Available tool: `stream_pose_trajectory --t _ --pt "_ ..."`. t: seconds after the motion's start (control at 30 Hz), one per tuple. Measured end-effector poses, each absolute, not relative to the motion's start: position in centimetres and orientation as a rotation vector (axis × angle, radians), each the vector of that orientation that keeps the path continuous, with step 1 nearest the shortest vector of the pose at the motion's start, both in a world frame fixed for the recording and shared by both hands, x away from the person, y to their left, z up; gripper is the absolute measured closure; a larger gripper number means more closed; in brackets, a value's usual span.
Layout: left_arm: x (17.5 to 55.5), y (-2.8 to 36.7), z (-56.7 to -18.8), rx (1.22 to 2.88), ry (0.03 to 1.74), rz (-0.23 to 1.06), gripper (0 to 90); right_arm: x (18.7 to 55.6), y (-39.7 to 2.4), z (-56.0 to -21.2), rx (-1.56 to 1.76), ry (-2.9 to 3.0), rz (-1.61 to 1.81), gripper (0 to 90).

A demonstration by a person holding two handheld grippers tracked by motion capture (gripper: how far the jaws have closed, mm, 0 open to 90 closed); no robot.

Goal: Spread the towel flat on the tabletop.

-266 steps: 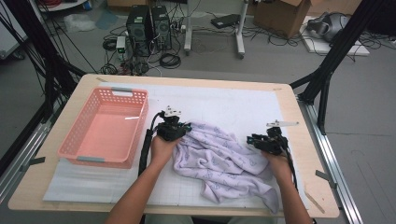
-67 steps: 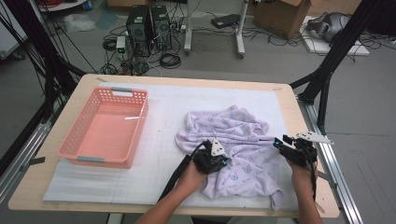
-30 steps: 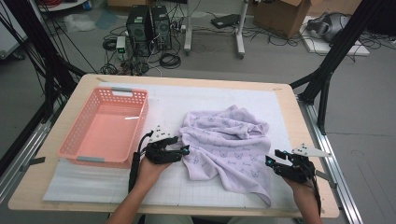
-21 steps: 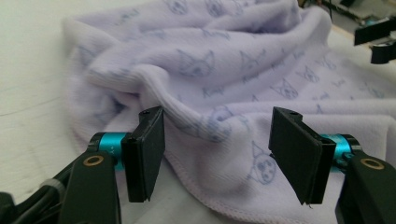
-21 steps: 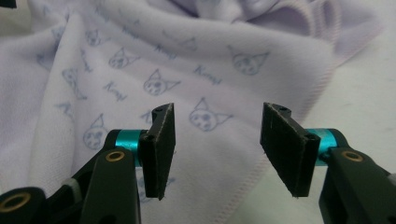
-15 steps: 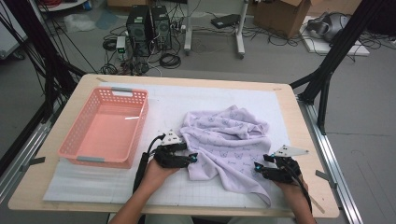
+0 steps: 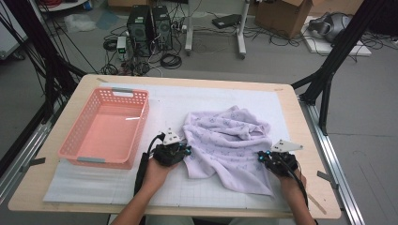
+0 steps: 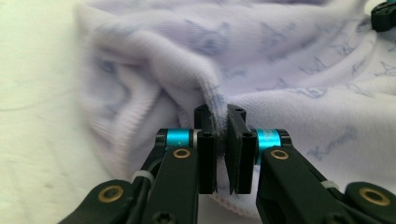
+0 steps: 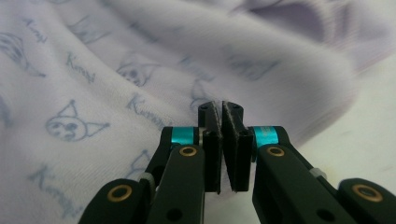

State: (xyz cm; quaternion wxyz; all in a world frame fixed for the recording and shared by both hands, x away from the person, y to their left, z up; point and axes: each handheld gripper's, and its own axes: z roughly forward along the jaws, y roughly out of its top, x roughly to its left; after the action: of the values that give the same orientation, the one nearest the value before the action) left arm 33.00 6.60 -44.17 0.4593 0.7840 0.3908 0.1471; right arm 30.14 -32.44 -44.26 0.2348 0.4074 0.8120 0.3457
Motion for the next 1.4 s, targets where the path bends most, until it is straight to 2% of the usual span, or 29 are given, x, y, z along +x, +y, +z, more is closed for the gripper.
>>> stream_pose_trajectory --t 0.13,0.27,0.33,0.4,0.53,0.63,0.9,1.2,1.27,1.33,1.37,1.4 --pt "35.2 6.7 -44.5 1.861 1.012 0.406 83.6 32.5 -33.2 -44.1 1.200 2.097 0.965 86.7" --pt "36.8 5.8 -44.9 1.875 1.035 0.414 82.5 34.0 -33.4 -43.9 1.232 2.004 0.902 86.7" --pt "36.7 6.0 -44.7 1.854 1.051 0.463 75.7 34.4 -33.5 -43.9 1.269 1.969 0.877 86.5" --pt "36.5 6.7 -44.3 1.830 1.080 0.410 55.9 34.3 -34.0 -43.8 1.309 1.958 0.918 83.8" --pt "34.8 7.6 -43.2 1.831 1.018 0.400 45.8 32.3 -34.9 -42.7 1.310 1.906 1.050 69.8" --pt "33.1 8.2 -42.8 1.828 0.972 0.404 46.4 30.3 -36.0 -41.7 1.296 1.885 1.124 64.1" --pt "30.0 9.1 -44.1 1.826 0.953 0.310 48.7 26.4 -38.2 -41.5 1.328 1.912 1.171 59.9" --pt "30.5 6.8 -45.0 1.936 1.018 0.264 47.5 25.4 -37.1 -43.5 1.369 2.091 1.066 52.2" --pt "30.2 6.1 -45.2 1.974 1.022 0.320 47.5 25.5 -37.1 -43.9 1.386 2.114 1.077 51.5" --pt "30.0 5.8 -45.1 2.004 1.022 0.388 52.6 25.6 -36.8 -44.3 1.362 2.147 1.050 51.4" --pt "29.9 5.9 -45.1 2.021 1.010 0.421 62.4 25.7 -36.5 -44.5 1.360 2.166 1.030 51.4" --pt "30.0 6.2 -45.0 2.010 1.012 0.368 73.5 25.9 -36.3 -44.7 1.362 2.187 1.003 50.9"
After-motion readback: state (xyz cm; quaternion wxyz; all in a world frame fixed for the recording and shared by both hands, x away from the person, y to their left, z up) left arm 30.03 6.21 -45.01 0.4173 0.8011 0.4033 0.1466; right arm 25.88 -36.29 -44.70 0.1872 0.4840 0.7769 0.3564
